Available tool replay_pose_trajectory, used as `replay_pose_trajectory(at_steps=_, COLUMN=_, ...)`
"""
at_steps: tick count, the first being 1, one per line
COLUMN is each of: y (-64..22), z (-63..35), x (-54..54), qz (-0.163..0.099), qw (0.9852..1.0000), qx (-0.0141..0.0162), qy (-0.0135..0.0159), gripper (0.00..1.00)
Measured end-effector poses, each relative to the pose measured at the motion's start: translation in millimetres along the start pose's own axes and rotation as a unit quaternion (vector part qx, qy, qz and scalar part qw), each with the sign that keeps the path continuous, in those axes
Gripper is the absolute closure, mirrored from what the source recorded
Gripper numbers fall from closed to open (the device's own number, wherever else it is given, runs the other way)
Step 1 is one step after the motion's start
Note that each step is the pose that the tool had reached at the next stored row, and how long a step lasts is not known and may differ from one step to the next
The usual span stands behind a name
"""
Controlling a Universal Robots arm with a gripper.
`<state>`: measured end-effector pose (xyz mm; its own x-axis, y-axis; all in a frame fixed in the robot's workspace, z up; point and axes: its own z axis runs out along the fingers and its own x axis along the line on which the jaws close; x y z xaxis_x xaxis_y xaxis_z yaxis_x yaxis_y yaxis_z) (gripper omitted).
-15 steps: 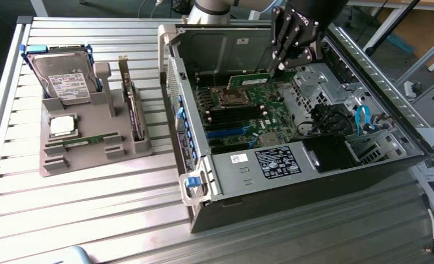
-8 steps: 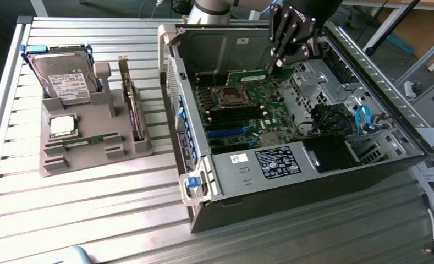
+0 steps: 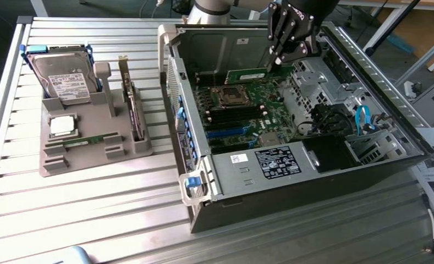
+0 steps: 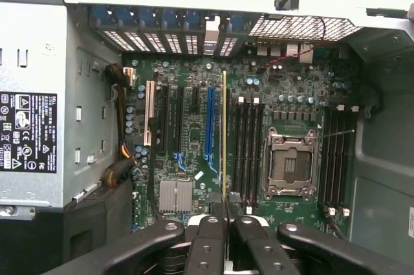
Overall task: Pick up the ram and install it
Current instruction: 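Pick up the ram and move it above insertion slot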
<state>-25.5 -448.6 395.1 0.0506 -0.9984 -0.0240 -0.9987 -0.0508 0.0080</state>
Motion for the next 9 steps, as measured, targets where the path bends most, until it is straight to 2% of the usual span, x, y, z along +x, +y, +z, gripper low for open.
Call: replay_pose_trajectory(at_steps=9, y=0.0, z=3.3, x=0.0, qz=0.000, qw=1.0000, qx=0.0000, qy=0.0000, gripper=0.88)
